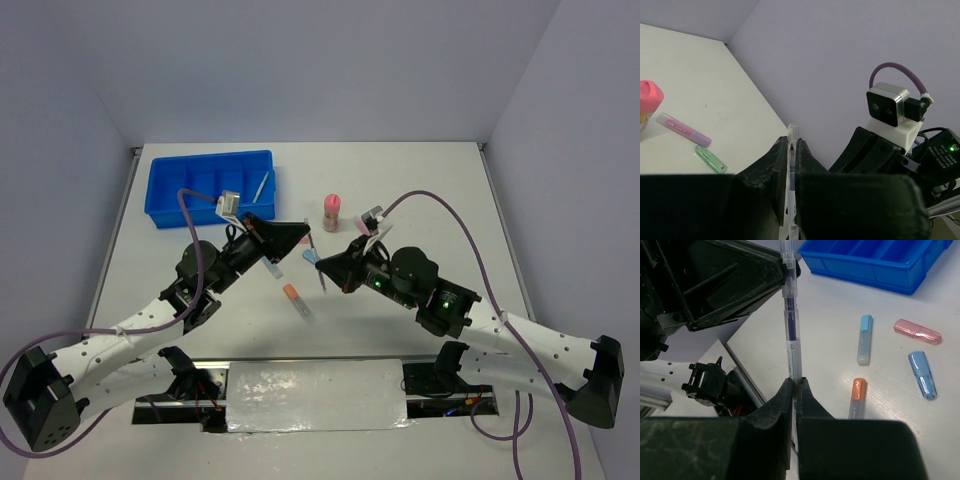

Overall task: Sort the stationery into containers
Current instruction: Close the pen cap on the pen.

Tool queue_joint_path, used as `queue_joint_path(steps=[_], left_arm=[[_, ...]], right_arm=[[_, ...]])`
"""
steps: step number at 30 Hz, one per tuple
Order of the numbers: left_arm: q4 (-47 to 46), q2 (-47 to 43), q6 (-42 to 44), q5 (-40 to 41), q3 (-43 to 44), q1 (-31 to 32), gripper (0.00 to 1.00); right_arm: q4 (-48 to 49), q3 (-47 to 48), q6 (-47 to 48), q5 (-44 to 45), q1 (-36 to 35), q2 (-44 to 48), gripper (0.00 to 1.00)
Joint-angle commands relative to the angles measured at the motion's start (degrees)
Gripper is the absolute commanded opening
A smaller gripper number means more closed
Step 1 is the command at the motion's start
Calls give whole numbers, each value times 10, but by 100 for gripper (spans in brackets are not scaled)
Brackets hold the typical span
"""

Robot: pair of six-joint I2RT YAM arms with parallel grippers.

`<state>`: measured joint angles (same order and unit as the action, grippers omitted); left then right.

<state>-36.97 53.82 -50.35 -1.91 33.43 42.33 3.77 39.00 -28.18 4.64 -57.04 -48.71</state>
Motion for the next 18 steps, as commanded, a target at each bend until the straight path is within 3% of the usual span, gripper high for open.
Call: queue_joint_path(steps=[1,7,11,13,16,18], left_arm=[[-31,-3,-11,-19,-2,-1,0],[-28,-2,-30,-28,-11,-1,1],[-40,5,-45,-30,-24,-1,7],[-38,8,-43,-39,-21,-1,9],[-20,8,-22,-51,-7,-1,21],[2,1,-9,-54,5,-1,38]], right_arm=[[26,37,13,26,-5,-2,0],[71,42,38,45,-4,-3,0],[170,14,59,39,-4,-6,0],[169,26,68,37,-4,-14,0],[173,27,85,24,-4,-11,0],[164,24,94,16,-4,-8,0]])
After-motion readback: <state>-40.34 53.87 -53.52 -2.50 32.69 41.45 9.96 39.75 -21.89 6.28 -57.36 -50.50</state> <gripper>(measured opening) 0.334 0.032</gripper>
